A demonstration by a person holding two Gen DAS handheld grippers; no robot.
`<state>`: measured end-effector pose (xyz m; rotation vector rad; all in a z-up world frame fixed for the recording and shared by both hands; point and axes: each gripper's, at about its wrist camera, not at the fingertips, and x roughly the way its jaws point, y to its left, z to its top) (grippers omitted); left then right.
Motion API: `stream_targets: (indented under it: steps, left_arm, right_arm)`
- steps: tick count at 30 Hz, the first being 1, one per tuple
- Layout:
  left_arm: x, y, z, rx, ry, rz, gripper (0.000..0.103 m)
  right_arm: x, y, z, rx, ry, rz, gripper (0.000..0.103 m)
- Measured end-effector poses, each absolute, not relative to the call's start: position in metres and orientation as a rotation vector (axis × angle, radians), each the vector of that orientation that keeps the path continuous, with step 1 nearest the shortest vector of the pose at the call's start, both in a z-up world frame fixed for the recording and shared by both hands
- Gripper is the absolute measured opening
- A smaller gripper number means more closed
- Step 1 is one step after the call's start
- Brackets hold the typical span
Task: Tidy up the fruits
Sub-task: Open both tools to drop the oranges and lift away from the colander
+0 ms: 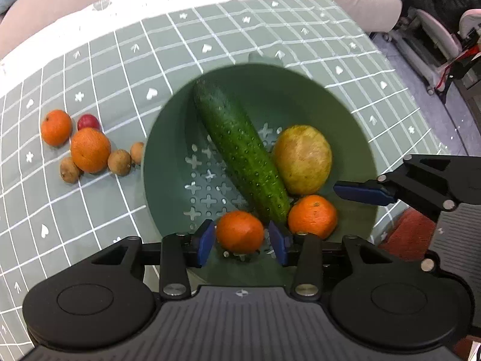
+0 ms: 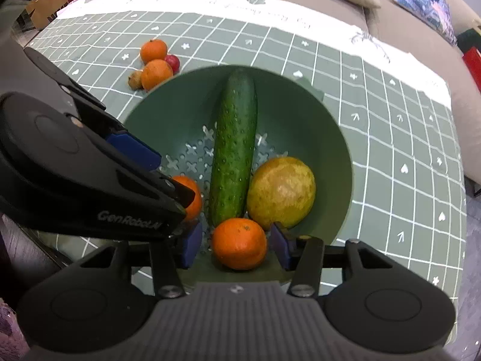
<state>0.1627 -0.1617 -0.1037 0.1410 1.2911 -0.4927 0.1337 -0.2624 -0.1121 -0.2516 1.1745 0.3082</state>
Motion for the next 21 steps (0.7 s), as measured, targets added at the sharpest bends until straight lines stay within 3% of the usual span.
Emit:
stream_targets:
  steps: [2, 10, 14, 18, 21]
  left_arm:
    - [0.16, -0.156, -0.093, 0.127, 1.258, -0.496, 0.05]
    - [0.151, -0.114, -0.056, 0.033, 1.052, -0.413, 0.053]
    - [0.151, -0.086, -0.061, -0.07, 1.024, -0.345, 0.055]
    - [0.149, -0.073, -0.078, -0.188, 1.061, -0.329, 0.055]
    - [0.149, -0.075, -0.088, -0.218, 1.091, -0.338, 0.054]
  right_arm:
    - [0.132, -0.26, -0.106, -0.259, 1.154, 0.298, 0.055]
    - [0.138, -0.275, -0.084, -0.176, 1.024, 0.19, 0.057]
    - [0.142, -0.294, -0.079, -0.127, 0.966, 0.098, 0.073]
    - [0.155, -0.313, -0.088, -0.11, 0.983, 0.051, 0.073]
    - [0.162, -0.32, -0.096, -0.096, 1.009, 0.072, 0.061]
